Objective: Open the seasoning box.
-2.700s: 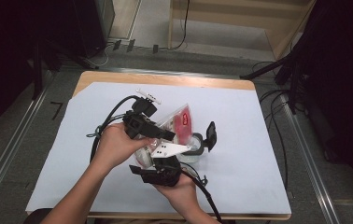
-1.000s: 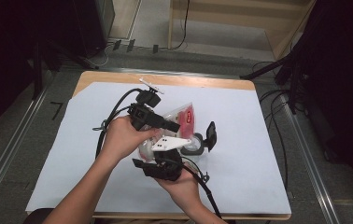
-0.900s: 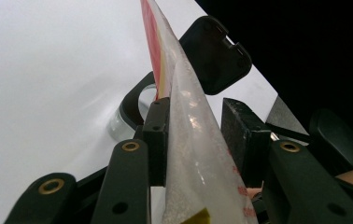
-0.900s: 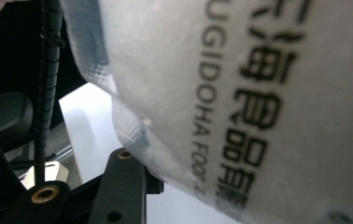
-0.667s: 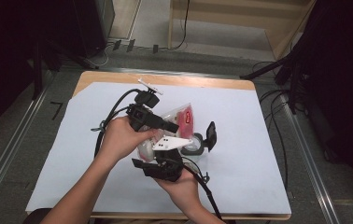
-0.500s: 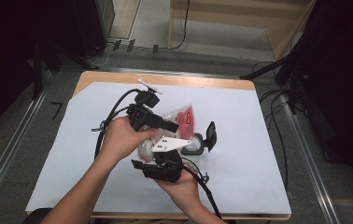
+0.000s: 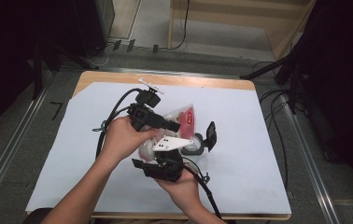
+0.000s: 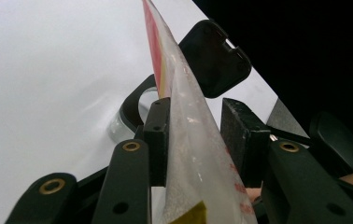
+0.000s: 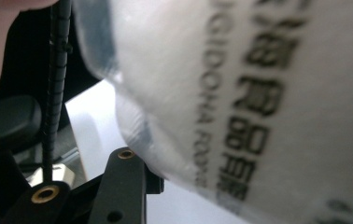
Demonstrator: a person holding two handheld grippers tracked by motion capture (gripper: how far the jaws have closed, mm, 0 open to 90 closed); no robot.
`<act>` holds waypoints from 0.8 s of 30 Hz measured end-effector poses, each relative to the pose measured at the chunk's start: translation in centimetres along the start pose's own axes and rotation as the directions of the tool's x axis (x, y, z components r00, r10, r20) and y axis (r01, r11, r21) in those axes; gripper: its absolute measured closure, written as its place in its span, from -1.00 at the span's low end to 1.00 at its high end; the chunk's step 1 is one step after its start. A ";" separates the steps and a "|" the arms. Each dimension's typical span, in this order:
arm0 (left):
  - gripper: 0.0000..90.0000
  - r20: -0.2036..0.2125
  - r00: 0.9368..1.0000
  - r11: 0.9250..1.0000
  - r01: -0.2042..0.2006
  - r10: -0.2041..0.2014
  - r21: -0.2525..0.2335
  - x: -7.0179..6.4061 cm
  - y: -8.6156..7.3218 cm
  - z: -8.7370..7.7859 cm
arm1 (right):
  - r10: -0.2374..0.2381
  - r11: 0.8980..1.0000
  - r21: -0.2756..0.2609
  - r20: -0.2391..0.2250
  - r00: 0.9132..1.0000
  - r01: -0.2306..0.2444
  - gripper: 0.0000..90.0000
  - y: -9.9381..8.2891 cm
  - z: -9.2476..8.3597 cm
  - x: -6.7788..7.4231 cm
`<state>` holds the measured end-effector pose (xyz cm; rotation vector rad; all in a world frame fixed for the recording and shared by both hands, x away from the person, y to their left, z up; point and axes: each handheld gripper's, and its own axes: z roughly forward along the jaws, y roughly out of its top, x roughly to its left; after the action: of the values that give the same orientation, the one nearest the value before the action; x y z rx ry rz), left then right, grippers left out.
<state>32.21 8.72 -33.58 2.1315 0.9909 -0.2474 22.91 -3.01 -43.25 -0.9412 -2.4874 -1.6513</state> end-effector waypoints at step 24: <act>0.51 -0.018 1.000 1.000 0.003 -0.003 0.021 -0.3 0.2 0.0 | -0.033 0.999 0.009 -0.014 0.999 0.033 0.41 0.1 0.0 0.4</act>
<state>32.14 8.51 -33.31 2.1551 1.0058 -0.2420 22.62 -2.78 -43.06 -0.8899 -2.5128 -1.6477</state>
